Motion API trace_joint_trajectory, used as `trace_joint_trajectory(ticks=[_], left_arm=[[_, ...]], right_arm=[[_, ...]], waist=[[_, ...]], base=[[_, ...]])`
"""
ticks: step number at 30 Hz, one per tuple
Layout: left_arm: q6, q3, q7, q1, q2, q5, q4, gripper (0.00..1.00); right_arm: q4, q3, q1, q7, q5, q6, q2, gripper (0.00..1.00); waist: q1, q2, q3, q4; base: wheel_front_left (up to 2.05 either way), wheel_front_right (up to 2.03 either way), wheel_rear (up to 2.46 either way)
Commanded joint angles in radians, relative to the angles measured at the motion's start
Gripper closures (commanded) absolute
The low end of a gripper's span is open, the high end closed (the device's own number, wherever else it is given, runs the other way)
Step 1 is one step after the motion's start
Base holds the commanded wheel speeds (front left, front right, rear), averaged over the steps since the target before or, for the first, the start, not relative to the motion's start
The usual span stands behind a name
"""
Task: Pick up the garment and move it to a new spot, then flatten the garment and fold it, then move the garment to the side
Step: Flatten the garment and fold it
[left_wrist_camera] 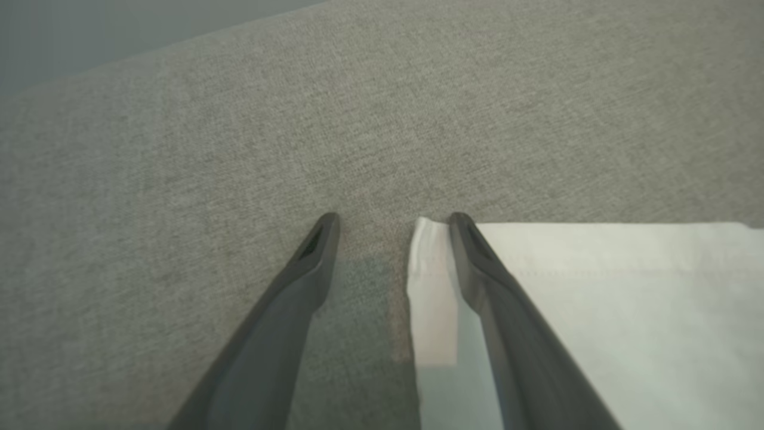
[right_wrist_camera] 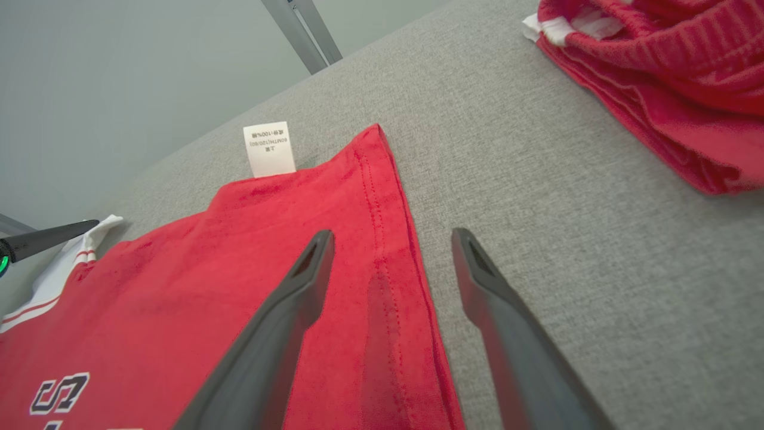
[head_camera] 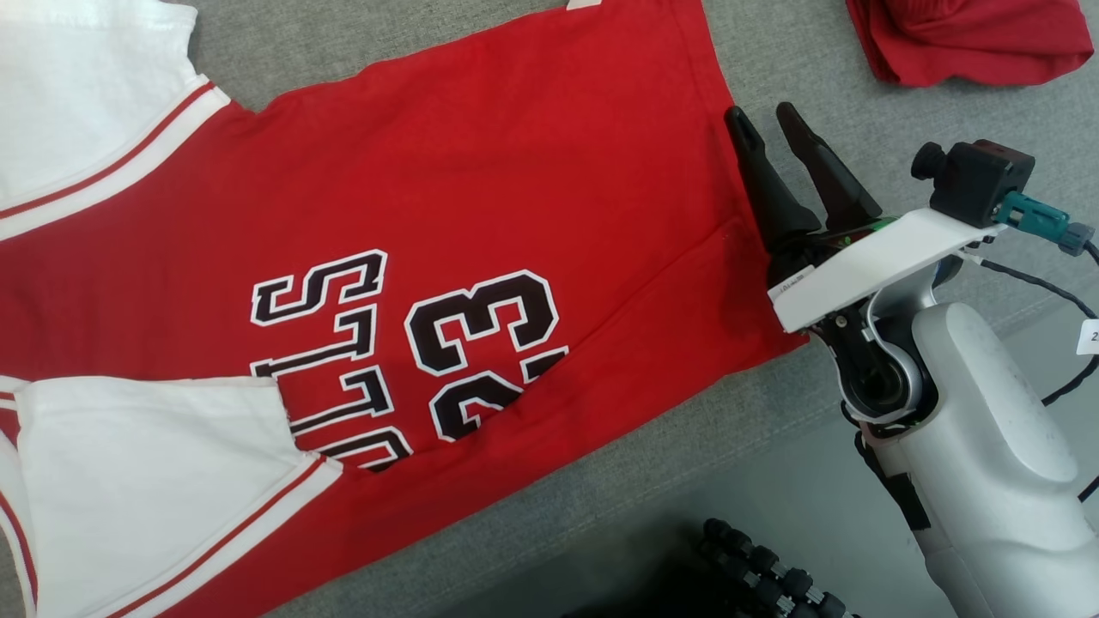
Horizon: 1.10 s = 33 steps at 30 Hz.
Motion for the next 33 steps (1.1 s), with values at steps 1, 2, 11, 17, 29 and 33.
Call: trace_joint_trajectory(ticks=[1,2,11,17,29,33], left_arm=[[-0.006,-0.019,0.019,0.016,-0.006,-0.006,0.013,0.60],[-0.008,-0.023,0.026,0.015,-0.005,-0.009,0.009,0.72],[-0.020,-0.050,0.051,0.016,-0.015,-0.038,-0.064,1.00],[-0.027,-0.067,-0.007,0.018,-0.038,-0.026,-0.058,1.00],[-0.037,-0.132,-0.103,0.042,-0.038,-0.055,-0.130,1.00],[-0.038,-0.169,-0.130,0.065,-0.028,-0.075,-0.200,1.00]], right_arm=[[0.002,-0.001,-0.016,-0.008,0.009,0.000,-0.006,0.00],[0.003,-0.002,-0.017,-0.010,0.008,0.000,-0.008,0.00],[0.014,-0.010,-0.035,-0.012,0.008,0.000,-0.011,0.00],[0.024,-0.003,-0.044,-0.011,0.014,0.000,-0.009,0.00],[0.128,-0.068,-0.088,0.050,-0.074,0.000,-0.056,0.00],[0.184,-0.083,-0.157,0.120,-0.118,0.000,-0.069,0.00]], waist=[[0.0000,0.0000,-0.002,0.004],[0.0000,0.0000,-0.004,0.008],[0.0000,0.0000,-0.027,0.039],[0.0000,0.0000,-0.029,0.042],[0.0000,0.0000,-0.100,0.110],[0.0000,0.0000,-0.124,0.157]], base=[[0.00,0.00,0.00],[0.00,0.00,0.00],[0.00,0.00,0.00],[0.00,0.00,0.00],[0.00,0.00,0.00],[0.00,0.00,0.00]])
